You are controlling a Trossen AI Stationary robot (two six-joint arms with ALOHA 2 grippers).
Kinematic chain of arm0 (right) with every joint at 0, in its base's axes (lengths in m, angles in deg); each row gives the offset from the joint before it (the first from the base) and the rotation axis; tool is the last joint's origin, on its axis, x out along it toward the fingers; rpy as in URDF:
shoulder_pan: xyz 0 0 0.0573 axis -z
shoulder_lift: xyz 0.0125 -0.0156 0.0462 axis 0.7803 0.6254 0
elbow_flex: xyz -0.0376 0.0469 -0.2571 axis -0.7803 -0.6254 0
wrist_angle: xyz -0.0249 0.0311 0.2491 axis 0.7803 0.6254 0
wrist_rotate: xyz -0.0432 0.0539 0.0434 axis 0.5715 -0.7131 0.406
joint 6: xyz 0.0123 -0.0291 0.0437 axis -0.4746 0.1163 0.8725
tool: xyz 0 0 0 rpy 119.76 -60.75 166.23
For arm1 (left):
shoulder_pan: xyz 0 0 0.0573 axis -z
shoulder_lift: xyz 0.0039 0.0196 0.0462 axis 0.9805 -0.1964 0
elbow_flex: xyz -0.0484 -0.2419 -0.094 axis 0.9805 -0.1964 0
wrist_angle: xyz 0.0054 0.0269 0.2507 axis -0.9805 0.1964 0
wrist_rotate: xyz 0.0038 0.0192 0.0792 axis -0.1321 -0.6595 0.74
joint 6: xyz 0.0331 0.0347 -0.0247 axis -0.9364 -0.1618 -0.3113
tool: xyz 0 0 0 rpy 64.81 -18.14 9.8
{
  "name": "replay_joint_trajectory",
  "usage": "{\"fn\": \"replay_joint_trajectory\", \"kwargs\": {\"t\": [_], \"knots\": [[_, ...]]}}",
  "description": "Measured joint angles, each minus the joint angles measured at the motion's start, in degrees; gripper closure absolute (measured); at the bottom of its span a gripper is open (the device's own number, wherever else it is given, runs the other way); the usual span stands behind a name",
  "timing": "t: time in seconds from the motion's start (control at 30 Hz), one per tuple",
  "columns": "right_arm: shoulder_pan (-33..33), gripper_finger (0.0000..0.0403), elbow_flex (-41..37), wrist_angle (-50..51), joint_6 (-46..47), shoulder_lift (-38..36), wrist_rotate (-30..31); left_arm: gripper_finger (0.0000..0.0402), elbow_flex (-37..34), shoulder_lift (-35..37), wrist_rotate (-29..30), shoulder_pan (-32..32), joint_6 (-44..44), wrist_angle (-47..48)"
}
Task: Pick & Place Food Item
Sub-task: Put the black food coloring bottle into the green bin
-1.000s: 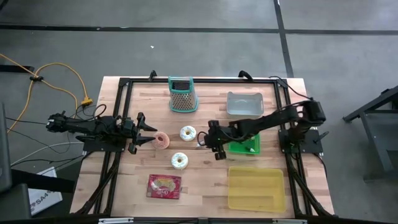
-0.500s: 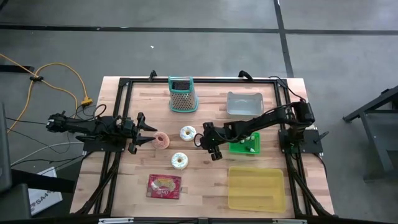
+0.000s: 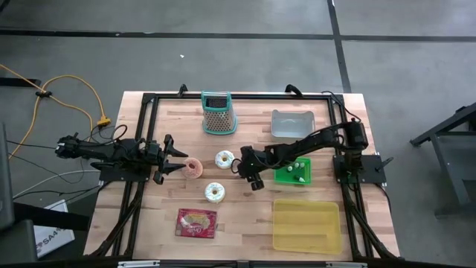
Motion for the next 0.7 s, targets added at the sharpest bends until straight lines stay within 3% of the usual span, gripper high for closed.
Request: {"fn": "replay_joint_trajectory", "kwargs": {"t": [0.7], "knots": [[0.93,0.0229,0.11,-0.12,0.79,1.04,-1.41,0.0232,0.0,0.0,0.0,0.01,0.0,0.0]]}}
